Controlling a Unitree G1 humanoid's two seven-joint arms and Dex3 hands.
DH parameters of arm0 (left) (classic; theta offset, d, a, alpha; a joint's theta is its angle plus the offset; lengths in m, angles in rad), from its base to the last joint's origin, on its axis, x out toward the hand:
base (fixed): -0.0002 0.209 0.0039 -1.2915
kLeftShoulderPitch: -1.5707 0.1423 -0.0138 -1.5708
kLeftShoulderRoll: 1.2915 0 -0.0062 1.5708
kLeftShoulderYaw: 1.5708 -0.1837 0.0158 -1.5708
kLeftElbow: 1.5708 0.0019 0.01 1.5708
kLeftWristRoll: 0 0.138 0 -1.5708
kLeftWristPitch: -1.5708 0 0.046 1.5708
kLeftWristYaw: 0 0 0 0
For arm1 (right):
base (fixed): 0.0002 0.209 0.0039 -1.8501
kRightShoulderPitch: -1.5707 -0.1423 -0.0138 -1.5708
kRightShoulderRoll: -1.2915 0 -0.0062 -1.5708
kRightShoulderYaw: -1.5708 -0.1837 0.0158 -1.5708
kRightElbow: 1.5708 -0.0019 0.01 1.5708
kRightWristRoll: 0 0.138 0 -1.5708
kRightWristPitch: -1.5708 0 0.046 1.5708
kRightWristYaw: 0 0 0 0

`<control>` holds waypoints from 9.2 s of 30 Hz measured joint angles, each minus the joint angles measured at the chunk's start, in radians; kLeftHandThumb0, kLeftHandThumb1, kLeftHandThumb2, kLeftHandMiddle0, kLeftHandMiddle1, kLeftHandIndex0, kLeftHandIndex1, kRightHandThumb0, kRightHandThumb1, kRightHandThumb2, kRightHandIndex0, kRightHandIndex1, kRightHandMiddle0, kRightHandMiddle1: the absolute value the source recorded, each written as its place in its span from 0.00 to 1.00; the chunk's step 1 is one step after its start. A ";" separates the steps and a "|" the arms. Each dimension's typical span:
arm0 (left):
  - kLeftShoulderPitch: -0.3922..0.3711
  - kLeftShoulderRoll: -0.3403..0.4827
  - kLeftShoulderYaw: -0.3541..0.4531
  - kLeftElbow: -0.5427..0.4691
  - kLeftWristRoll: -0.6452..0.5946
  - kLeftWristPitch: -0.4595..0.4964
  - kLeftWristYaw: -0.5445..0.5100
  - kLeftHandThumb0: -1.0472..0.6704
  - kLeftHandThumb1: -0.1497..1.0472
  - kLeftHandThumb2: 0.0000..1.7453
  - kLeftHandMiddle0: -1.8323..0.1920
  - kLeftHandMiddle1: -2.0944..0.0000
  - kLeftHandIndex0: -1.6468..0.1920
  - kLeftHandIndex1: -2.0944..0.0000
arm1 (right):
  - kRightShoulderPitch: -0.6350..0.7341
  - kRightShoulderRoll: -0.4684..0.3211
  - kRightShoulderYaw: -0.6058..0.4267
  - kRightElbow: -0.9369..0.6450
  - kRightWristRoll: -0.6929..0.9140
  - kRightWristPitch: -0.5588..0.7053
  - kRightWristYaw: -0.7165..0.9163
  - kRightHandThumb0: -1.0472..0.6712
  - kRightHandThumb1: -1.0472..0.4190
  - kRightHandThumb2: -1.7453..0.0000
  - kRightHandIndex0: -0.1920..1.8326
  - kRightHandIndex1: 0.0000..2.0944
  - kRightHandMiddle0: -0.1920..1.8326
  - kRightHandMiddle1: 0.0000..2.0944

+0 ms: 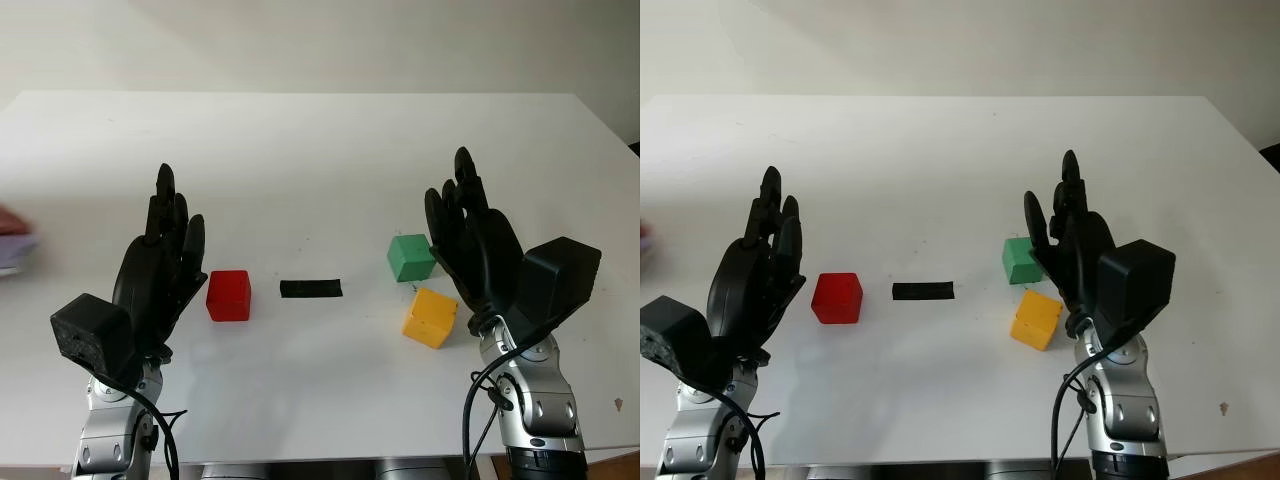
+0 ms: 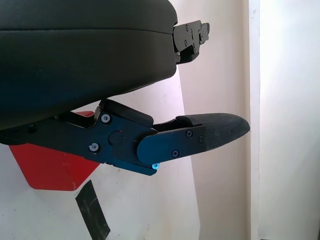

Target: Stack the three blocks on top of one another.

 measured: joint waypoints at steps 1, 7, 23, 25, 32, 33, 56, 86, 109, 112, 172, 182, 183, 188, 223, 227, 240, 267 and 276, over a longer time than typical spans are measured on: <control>0.000 0.000 0.000 0.000 0.001 0.000 0.001 0.17 1.00 0.32 1.00 1.00 1.00 1.00 | 0.000 0.000 0.000 0.000 -0.001 -0.001 0.000 0.23 0.00 0.71 0.00 0.01 0.01 0.03; -0.001 0.003 0.001 0.002 0.004 -0.006 0.000 0.18 1.00 0.33 1.00 1.00 1.00 1.00 | -0.008 0.000 0.001 0.015 -0.002 -0.001 -0.001 0.23 0.00 0.71 0.00 0.01 0.01 0.02; -0.025 0.249 0.051 -0.108 0.255 -0.044 -0.008 0.14 1.00 0.14 0.90 0.97 0.80 0.95 | -0.034 0.010 0.008 0.051 -0.003 -0.011 -0.025 0.22 0.00 0.71 0.00 0.01 0.01 0.03; -0.025 0.325 0.062 -0.155 0.321 -0.034 -0.034 0.14 1.00 0.08 0.89 0.97 0.75 0.95 | -0.034 0.010 0.008 0.048 -0.001 -0.011 -0.026 0.22 0.00 0.71 0.00 0.01 0.01 0.03; -0.027 0.516 0.085 -0.283 0.438 0.064 -0.189 0.14 0.94 0.03 0.87 0.97 0.70 0.96 | -0.033 0.010 0.007 0.036 0.004 -0.011 -0.022 0.23 0.00 0.71 0.00 0.00 0.01 0.02; -0.027 0.541 0.083 -0.285 0.452 0.070 -0.213 0.14 0.93 0.02 0.87 0.97 0.70 0.96 | -0.033 0.010 0.007 0.036 0.004 -0.011 -0.021 0.23 0.00 0.71 0.00 0.00 0.01 0.02; -0.109 0.626 -0.201 -0.187 0.879 0.084 -0.284 0.13 0.88 0.03 0.91 0.98 0.71 0.97 | -0.020 0.010 0.008 0.030 -0.004 -0.012 -0.020 0.23 0.00 0.71 0.00 0.01 0.01 0.03; -0.107 0.607 -0.226 -0.141 0.864 -0.001 -0.211 0.40 0.95 0.04 0.75 0.96 0.79 0.29 | -0.031 0.006 0.002 0.047 -0.009 -0.036 -0.010 0.24 0.00 0.72 0.00 0.01 0.01 0.03; -0.143 0.378 -0.111 0.018 0.252 -0.079 -0.168 0.33 1.00 0.04 0.76 0.97 0.75 0.35 | -0.031 0.006 0.002 0.047 -0.013 -0.043 -0.004 0.23 0.00 0.73 0.00 0.01 0.02 0.03; -0.159 0.353 -0.111 0.034 0.230 -0.073 -0.168 0.33 1.00 0.03 0.76 0.97 0.75 0.33 | -0.029 0.005 0.002 0.045 -0.017 -0.042 -0.008 0.23 0.00 0.73 0.00 0.02 0.02 0.03; -0.154 0.211 -0.344 0.213 0.505 -0.235 -0.013 0.15 0.95 0.03 1.00 1.00 1.00 1.00 | -0.017 0.003 0.002 0.026 -0.038 -0.023 -0.008 0.23 0.00 0.73 0.00 0.02 0.02 0.03; -0.112 0.203 -0.261 0.147 0.369 -0.299 -0.002 0.07 1.00 0.06 1.00 1.00 1.00 1.00 | -0.020 -0.012 -0.007 0.028 -0.039 -0.031 0.010 0.23 0.00 0.73 0.00 0.02 0.02 0.02; -0.112 0.199 -0.250 0.147 0.357 -0.308 0.005 0.07 1.00 0.09 1.00 1.00 1.00 1.00 | -0.021 -0.022 -0.010 0.030 -0.033 -0.038 0.024 0.24 0.00 0.74 0.00 0.01 0.02 0.02; -0.099 0.126 -0.149 0.130 0.232 -0.307 0.089 0.08 1.00 0.32 1.00 1.00 1.00 1.00 | -0.064 -0.151 -0.061 0.045 -0.010 -0.113 0.137 0.21 0.02 0.90 0.00 0.00 0.04 0.04; -0.070 -0.004 0.032 0.090 -0.112 -0.025 0.003 0.17 1.00 0.36 1.00 1.00 1.00 1.00 | -0.342 -0.902 0.155 0.197 -0.552 -1.206 0.530 0.41 0.11 0.96 0.15 0.03 0.35 0.05; -0.070 -0.005 0.032 0.088 -0.106 -0.023 0.003 0.16 1.00 0.35 1.00 0.99 1.00 1.00 | -0.322 -0.902 0.157 0.225 -0.565 -1.212 0.487 0.42 0.09 0.96 0.15 0.03 0.36 0.05; -0.050 -0.004 0.026 0.086 -0.075 -0.043 -0.006 0.17 1.00 0.33 1.00 0.99 1.00 1.00 | -0.306 -0.882 0.208 0.297 -0.671 -1.206 0.397 0.32 0.10 0.97 0.12 0.02 0.34 0.03; -0.045 -0.004 0.022 0.055 -0.060 -0.032 -0.005 0.20 1.00 0.34 1.00 0.99 1.00 1.00 | -0.299 -0.844 0.246 0.368 -0.687 -1.232 0.286 0.33 0.10 0.96 0.16 0.04 0.42 0.07; -0.044 -0.004 0.022 0.049 -0.044 -0.032 -0.006 0.20 1.00 0.34 1.00 0.99 1.00 1.00 | -0.300 -0.818 0.256 0.428 -0.749 -1.281 0.185 0.33 0.10 0.97 0.18 0.03 0.46 0.08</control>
